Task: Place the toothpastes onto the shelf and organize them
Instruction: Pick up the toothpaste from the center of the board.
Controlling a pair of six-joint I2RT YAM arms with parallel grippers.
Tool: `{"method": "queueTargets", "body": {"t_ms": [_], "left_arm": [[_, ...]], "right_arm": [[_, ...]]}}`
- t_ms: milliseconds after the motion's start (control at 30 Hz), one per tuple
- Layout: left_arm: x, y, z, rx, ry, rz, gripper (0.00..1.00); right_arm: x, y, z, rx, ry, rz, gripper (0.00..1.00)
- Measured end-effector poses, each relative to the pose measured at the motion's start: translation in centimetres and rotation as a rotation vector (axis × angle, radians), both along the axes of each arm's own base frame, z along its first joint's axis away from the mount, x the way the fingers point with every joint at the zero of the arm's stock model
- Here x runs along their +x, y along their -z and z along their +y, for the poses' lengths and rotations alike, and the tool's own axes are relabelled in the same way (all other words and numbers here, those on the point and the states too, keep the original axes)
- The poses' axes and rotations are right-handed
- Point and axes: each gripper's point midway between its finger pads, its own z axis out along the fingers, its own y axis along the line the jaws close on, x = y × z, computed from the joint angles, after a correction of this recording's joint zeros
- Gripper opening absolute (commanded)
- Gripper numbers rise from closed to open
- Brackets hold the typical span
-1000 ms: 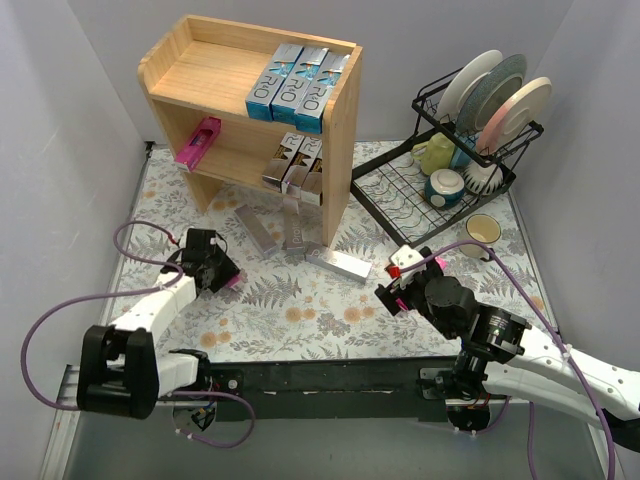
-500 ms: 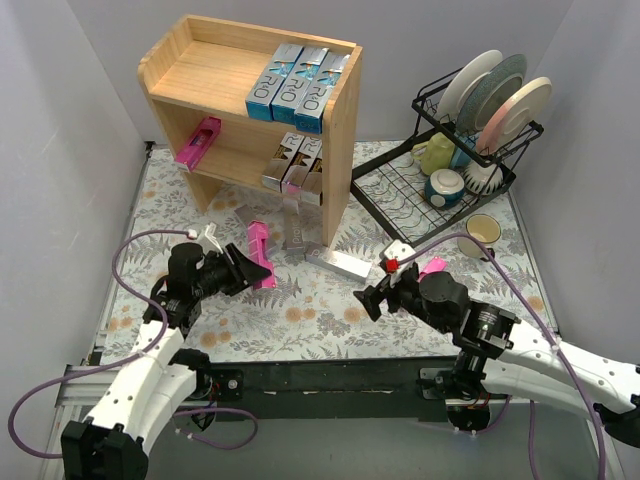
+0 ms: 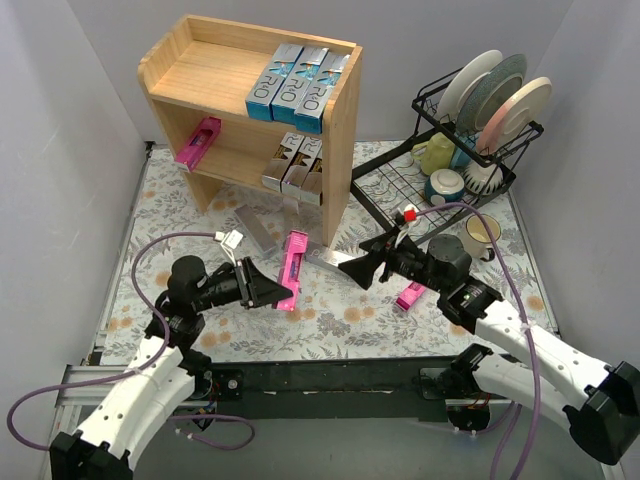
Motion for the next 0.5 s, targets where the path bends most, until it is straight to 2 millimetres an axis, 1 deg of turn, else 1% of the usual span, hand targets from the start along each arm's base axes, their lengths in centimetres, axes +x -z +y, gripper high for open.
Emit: {"method": "queueTargets", "body": {"t_ms": [233, 367, 500], "left_arm": [[-3.1, -0.2, -3.1, -0.023, 0.172, -0.003, 0.3], [-4.1, -0.2, -4.4, -0.025, 0.229, -0.016, 0.3], [-4.2, 0.1, -5.3, -0.021, 0.243, -0.019, 0.3]], "right_arm": [[0.0, -2.9, 1.8, 0.215, -0.117, 0.091, 0.98], [-0.2, -2.8, 2.2, 0.293, -0.154, 0.157, 0.98], [-0.5, -2.5, 2.6, 0.328, -0.184, 0.216, 0.97]]}}
